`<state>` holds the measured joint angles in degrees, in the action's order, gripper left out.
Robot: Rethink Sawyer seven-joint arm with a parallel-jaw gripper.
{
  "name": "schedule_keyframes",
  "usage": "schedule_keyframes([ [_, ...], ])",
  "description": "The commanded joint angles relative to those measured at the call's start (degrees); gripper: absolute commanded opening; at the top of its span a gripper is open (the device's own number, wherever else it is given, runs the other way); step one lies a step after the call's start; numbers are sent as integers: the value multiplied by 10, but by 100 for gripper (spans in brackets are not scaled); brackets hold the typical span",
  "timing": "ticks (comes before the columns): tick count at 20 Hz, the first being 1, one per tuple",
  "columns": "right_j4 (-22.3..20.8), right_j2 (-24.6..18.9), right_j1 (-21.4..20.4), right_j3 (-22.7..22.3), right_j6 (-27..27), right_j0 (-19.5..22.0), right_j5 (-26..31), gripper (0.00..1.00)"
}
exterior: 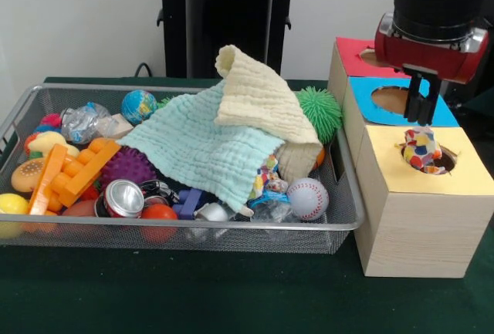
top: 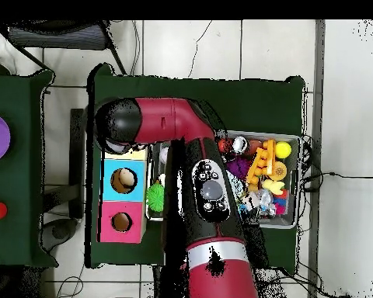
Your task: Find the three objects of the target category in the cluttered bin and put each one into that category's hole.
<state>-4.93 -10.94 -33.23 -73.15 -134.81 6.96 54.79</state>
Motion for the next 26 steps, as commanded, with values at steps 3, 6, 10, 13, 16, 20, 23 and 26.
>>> schedule_keyframes([
  [3, -43, -21, 30, 7, 43, -5, -23, 0],
  [6, -48, -23, 44, 13, 41, -11, -20, 0],
  [10, -51, -20, 62, 6, 28, -18, -41, 0],
  [13, -52, -19, 72, 3, 22, -20, -56, 0],
  [16, -50, -15, 82, 18, 18, -22, -54, 0],
  [20, -43, -15, 87, 16, 9, -25, -61, 0],
  [23, -40, -13, 88, 15, 6, -26, -62, 0],
  [26, -35, -8, 51, -10, 0, -31, -49, 0],
])
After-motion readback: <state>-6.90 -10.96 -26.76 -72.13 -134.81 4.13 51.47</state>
